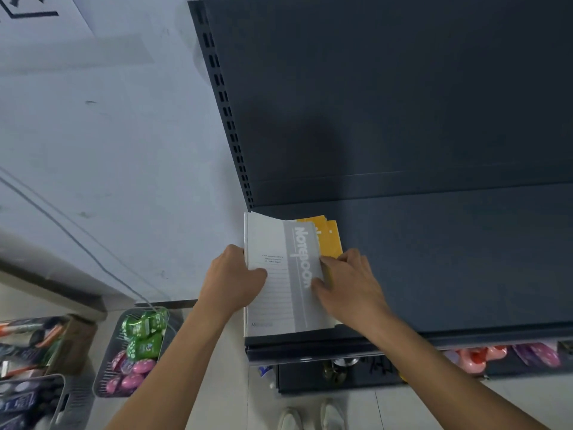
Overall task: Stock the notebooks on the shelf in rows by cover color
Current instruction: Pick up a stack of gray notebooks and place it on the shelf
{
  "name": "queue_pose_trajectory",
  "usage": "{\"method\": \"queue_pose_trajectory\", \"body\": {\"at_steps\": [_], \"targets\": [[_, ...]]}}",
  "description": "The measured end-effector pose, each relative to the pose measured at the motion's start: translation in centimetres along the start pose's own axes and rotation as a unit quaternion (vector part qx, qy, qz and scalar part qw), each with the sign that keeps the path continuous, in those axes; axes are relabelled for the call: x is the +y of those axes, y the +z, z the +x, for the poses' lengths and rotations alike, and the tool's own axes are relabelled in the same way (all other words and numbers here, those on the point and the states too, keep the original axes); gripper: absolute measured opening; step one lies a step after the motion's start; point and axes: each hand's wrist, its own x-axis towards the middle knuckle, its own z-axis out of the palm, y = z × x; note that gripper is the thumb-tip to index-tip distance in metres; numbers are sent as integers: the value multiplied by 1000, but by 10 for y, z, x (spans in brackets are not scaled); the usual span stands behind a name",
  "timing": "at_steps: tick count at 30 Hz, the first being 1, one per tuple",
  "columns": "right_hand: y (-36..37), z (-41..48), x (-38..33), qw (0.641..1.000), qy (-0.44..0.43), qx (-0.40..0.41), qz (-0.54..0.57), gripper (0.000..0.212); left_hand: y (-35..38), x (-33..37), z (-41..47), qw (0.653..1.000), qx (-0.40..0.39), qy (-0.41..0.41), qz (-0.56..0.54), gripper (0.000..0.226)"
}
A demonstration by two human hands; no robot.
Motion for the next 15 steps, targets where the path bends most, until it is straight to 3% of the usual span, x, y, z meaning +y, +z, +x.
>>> {"method": "queue_pose_trajectory", "body": {"at_steps": [7, 10, 15], "targets": [[-2, 7, 0, 991, 56, 8, 121, 41, -6, 2, -3, 995, -36, 22, -85, 29], [-6, 2, -1, 978, 65, 14, 197, 33, -7, 6, -5, 993, -39, 22, -107, 29], [-10, -3, 1, 967, 58, 52, 241, 12, -2, 17, -9, 995, -23, 90, -28, 47]]}}
